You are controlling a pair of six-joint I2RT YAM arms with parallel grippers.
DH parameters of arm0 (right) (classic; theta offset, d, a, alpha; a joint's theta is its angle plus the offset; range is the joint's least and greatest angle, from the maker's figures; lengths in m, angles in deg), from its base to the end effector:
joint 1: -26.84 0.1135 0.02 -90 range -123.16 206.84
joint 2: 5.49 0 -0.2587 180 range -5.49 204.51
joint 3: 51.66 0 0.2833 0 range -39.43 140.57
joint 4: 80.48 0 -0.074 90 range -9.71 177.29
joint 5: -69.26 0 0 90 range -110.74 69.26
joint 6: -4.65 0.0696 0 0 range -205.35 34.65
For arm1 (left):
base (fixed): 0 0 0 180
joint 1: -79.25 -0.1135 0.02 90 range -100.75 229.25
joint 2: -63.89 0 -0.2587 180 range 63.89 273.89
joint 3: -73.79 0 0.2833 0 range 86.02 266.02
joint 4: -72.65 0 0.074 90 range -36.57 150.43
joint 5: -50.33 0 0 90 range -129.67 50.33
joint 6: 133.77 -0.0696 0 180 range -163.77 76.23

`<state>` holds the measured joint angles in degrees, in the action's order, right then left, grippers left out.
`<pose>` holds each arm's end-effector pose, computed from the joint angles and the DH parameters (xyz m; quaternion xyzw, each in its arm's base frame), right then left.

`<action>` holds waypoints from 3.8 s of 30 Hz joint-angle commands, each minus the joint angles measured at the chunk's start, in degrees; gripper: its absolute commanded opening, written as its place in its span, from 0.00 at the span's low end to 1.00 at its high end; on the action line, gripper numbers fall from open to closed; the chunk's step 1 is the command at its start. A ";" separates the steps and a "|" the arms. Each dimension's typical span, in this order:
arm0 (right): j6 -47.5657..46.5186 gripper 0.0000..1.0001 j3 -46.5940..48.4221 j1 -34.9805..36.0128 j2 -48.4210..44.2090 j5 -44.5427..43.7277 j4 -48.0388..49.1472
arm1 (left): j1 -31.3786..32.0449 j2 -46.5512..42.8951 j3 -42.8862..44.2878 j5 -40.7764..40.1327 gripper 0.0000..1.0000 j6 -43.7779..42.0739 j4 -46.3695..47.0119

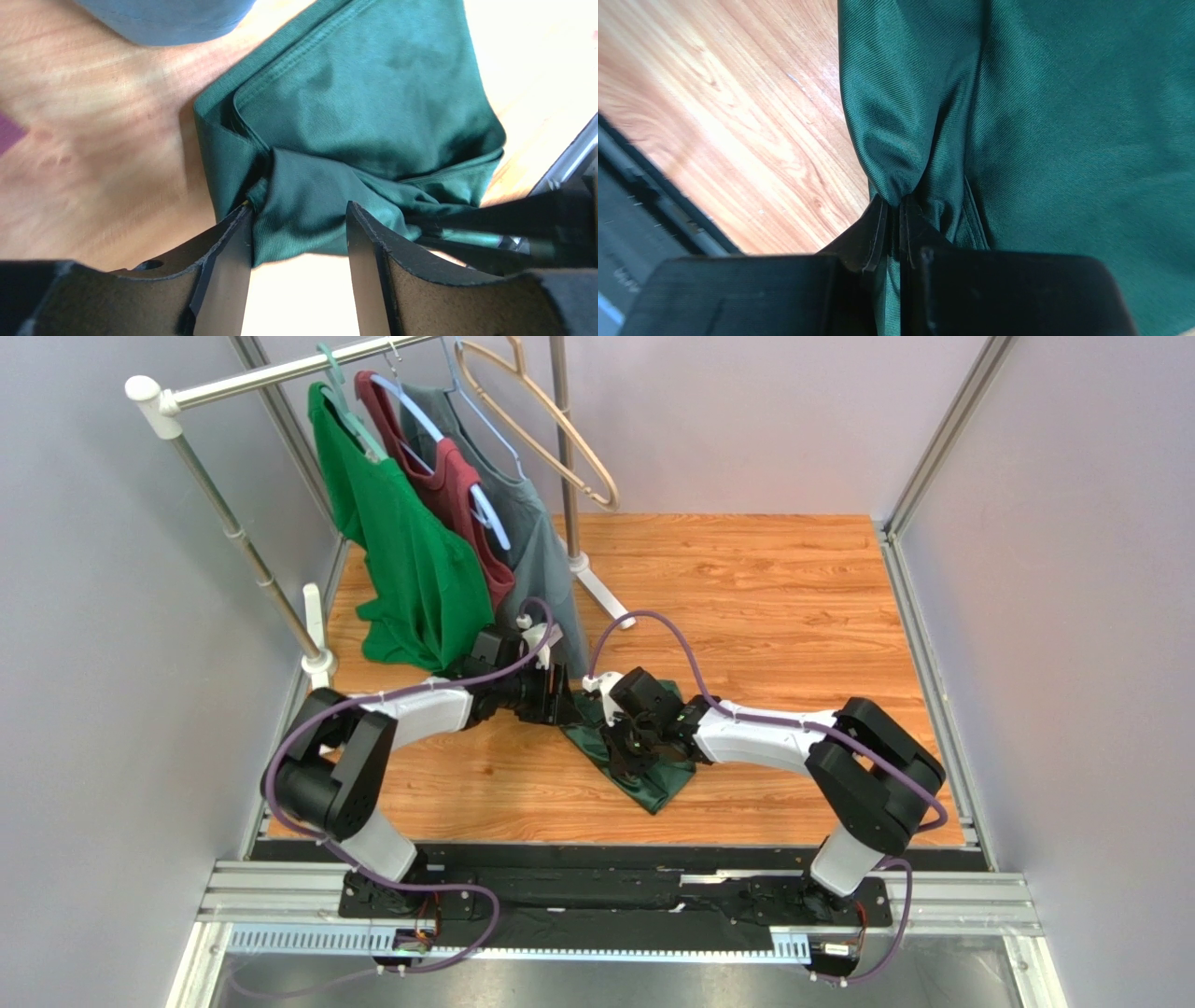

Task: Fold the napkin, place the utensils inside, and roll it up
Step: Roll the napkin with the utensil

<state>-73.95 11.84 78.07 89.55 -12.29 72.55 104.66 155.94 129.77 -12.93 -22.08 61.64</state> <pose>0.2167 0.2861 0.1012 -0.3458 0.8957 0.2012 0.1943 0.3036 -0.1789 0.1055 0.1139 0.9022 -0.3395 0.2403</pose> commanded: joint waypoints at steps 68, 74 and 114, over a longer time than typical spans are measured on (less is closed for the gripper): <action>0.73 0.58 3.40 -10.13 -11.54 7.85 -9.34 | -0.27 -1.61 -6.49 5.43 0.00 0.81 9.96; 2.13 0.57 1.30 7.10 -15.50 -22.48 -9.43 | -0.27 -0.56 -3.85 5.34 0.00 2.13 5.03; 8.90 0.50 -5.56 20.24 0.93 -31.22 -4.15 | -0.36 -0.29 -0.33 6.22 0.00 1.42 0.72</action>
<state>-67.08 9.30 99.66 88.15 -48.00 68.92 104.59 158.06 127.87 -7.57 -19.72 62.32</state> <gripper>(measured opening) 0.511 0.009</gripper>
